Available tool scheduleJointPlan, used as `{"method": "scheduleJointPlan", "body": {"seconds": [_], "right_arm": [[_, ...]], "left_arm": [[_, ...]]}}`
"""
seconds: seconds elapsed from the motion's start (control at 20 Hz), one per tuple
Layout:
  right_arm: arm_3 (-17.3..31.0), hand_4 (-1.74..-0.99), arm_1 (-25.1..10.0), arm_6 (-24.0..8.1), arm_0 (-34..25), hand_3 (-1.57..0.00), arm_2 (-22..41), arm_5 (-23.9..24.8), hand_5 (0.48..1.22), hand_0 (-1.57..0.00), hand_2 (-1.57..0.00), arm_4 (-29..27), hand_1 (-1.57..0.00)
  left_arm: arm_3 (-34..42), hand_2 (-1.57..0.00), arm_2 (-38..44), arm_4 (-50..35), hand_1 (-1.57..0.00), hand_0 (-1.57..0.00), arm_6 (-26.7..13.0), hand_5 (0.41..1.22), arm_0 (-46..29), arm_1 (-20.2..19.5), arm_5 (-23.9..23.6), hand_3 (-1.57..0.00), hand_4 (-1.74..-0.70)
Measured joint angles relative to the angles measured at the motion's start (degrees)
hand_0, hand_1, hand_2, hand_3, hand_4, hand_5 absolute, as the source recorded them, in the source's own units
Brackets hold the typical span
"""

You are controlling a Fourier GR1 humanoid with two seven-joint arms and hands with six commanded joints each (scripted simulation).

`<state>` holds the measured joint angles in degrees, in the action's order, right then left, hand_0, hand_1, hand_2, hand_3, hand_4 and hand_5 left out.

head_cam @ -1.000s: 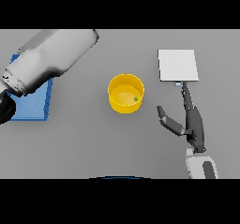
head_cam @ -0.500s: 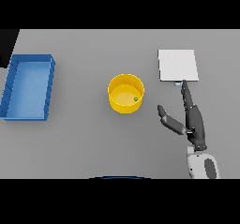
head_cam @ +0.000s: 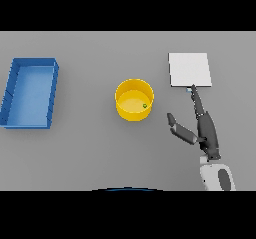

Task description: Pick up the red beaker and tilt it to pour out 1 green nut into yellow bowl. Pick up the yellow bowl and place it on the metallic measuring scale.

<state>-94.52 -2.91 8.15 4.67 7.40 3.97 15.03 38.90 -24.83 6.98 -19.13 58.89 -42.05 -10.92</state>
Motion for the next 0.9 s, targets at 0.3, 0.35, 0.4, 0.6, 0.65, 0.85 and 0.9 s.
{"method": "scheduleJointPlan", "body": {"seconds": [0.3,0.35,0.4,0.6,0.65,0.85,0.9], "right_arm": [[0.29,-1.217,-0.42,-1.45,-0.55,0.00,0.01,0.15,0.664,0.00,0.00,0.67,0.00],[0.68,-1.218,-0.58,-0.44,0.27,0.00,-0.18,-0.36,0.664,0.00,0.00,0.02,0.00],[0.44,-1.214,-0.72,-0.41,-0.04,0.00,-0.25,-0.52,0.664,0.00,0.00,-0.18,0.00],[-0.17,-1.214,-0.43,-1.04,-0.05,0.00,0.55,-0.58,0.666,0.00,0.00,0.53,0.00],[-0.51,-1.207,-0.17,-1.46,-0.52,0.00,0.77,-0.29,0.665,0.00,0.00,0.88,0.00],[-0.07,-1.197,-0.47,-0.09,0.63,0.00,0.35,-0.24,0.664,0.00,0.00,0.54,0.00],[-0.19,-1.192,-0.71,0.09,0.77,0.00,0.26,-0.20,0.663,0.00,0.00,0.64,0.00]], "left_arm": [[18.94,-1.57,-0.72,-6.27,-1.57,-1.57,-9.31,1.221,-17.79,-4.07,-9.38,-1.45,-1.74],[20.52,-1.57,-1.05,-6.90,-1.57,-1.57,-10.34,1.221,-19.66,-4.12,-10.50,-1.45,-1.74],[22.16,-1.57,-1.55,-7.53,-1.57,-1.57,-11.83,1.221,-21.51,-3.89,-11.75,-1.47,-1.74],[25.13,-1.57,-2.72,-8.88,-1.57,-1.57,-12.88,1.166,-25.56,-3.81,-15.33,-1.53,-1.74],[25.26,-1.57,-3.48,-8.93,-1.57,-1.57,-13.54,1.117,-25.88,-3.55,-15.84,-1.54,-1.74],[25.75,-1.57,-6.21,-9.36,-1.57,-1.57,-14.96,0.865,-26.96,-5.07,-16.04,-1.50,-1.53],[26.54,-1.43,-7.06,-10.03,-1.45,-1.56,-15.46,0.830,-26.71,-5.62,-14.31,-1.36,-1.37]]}}
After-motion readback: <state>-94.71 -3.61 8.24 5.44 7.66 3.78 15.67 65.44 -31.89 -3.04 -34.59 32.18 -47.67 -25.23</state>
